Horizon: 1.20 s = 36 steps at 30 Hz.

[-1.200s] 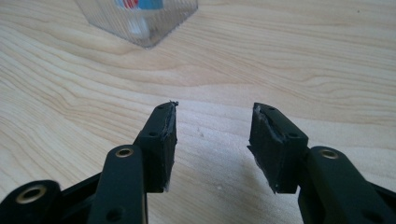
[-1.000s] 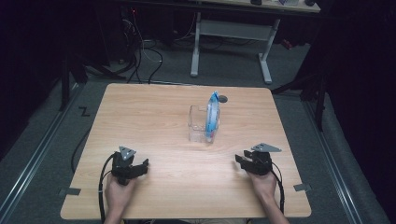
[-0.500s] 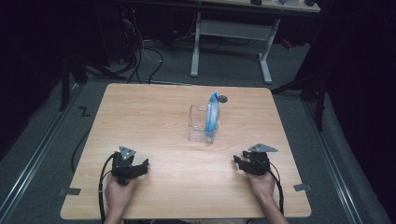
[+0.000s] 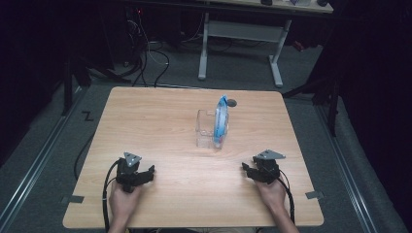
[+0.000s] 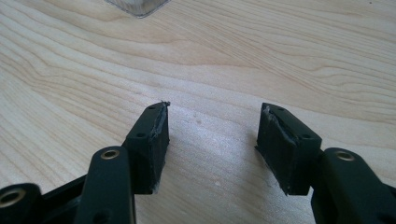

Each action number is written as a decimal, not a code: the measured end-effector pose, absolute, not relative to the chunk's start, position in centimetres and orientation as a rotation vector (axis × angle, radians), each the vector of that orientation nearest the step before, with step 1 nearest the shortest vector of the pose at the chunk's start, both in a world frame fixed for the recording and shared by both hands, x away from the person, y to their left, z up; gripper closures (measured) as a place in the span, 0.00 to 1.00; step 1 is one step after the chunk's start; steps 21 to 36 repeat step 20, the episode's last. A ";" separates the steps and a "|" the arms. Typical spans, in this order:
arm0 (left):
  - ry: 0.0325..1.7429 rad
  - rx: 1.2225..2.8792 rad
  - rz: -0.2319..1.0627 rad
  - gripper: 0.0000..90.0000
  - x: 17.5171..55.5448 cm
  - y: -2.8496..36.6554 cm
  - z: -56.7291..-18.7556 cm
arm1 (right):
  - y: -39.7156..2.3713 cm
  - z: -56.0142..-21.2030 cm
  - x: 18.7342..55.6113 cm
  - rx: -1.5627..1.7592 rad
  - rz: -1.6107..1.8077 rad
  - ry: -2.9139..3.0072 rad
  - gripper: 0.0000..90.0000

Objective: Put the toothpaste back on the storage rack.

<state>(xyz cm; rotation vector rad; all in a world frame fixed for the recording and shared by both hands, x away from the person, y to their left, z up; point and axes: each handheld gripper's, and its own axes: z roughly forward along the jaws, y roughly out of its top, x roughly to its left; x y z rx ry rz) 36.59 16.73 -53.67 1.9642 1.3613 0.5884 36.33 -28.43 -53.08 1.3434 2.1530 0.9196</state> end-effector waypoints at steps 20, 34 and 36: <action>1.361 1.964 0.588 0.26 36.6 16.7 -53.7 | -28.4 -53.1 36.4 1.343 0.916 2.151 0.46; 1.361 1.964 0.588 0.26 36.6 16.7 -53.7 | -28.4 -53.1 36.4 1.343 0.916 2.151 0.46; 1.361 1.964 0.588 0.26 36.6 16.7 -53.7 | -28.4 -53.1 36.4 1.343 0.916 2.151 0.46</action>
